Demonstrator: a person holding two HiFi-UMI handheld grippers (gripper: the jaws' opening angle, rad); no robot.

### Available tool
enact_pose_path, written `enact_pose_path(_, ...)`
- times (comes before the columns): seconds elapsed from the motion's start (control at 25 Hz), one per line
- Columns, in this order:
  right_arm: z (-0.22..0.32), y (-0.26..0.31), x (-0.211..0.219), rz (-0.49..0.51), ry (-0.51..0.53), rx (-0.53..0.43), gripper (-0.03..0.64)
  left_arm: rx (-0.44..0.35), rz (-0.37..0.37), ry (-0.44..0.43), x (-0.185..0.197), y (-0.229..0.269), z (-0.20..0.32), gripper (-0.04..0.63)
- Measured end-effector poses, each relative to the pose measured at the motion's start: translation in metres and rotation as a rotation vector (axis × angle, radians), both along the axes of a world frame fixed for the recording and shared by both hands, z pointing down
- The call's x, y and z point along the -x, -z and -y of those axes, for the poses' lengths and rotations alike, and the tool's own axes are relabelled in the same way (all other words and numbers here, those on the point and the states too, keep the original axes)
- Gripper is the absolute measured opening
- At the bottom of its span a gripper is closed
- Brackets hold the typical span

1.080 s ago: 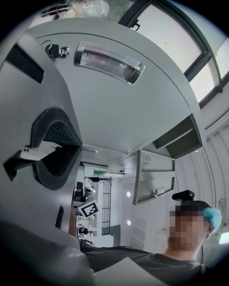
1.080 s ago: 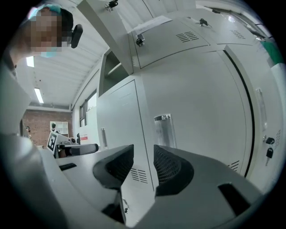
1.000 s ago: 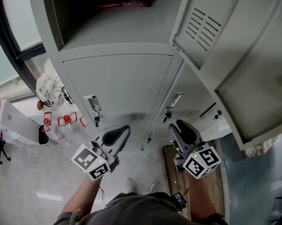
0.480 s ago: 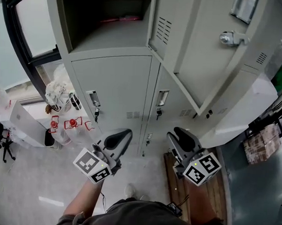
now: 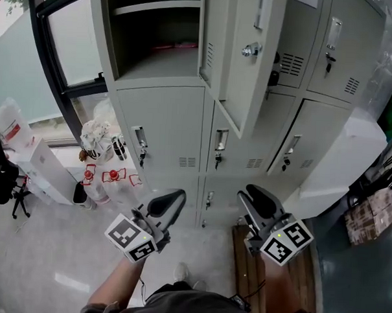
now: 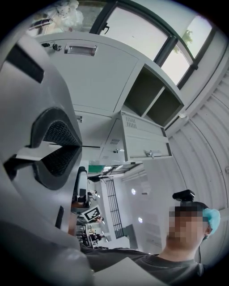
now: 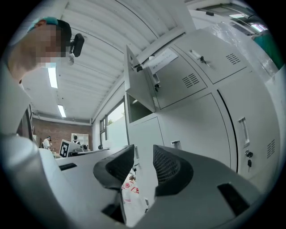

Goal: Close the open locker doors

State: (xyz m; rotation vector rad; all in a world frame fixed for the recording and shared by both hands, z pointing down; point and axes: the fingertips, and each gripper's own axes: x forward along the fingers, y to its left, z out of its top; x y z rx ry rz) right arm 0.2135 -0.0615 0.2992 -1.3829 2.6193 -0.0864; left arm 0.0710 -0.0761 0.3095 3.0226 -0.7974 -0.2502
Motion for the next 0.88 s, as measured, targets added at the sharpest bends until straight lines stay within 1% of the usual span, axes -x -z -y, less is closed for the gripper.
enact_pose_path(0.2, -0.016, 0.042, 0.003, -0.003, 0.034, -0.1, 0.101, -0.055, 0.022, 0.023, -0.002, 0.022, -0.019, 0.009)
enact_pose_path(0.44, -0.017, 0.089, 0.009, -0.007, 0.056, -0.201, 0.101, -0.11, 0.022, 0.039, 0.004, 0.045, -0.038, 0.009)
enact_pose_path(0.68, -0.014, 0.126, 0.009, -0.018, 0.043, -0.286, 0.101, -0.1, 0.01, 0.066, 0.021, 0.039, -0.043, 0.009)
enact_pose_path(0.88, -0.007, 0.149, 0.013, -0.028, 0.021, -0.331, 0.101, -0.094, 0.006, 0.052, 0.027, 0.035, -0.036, 0.009)
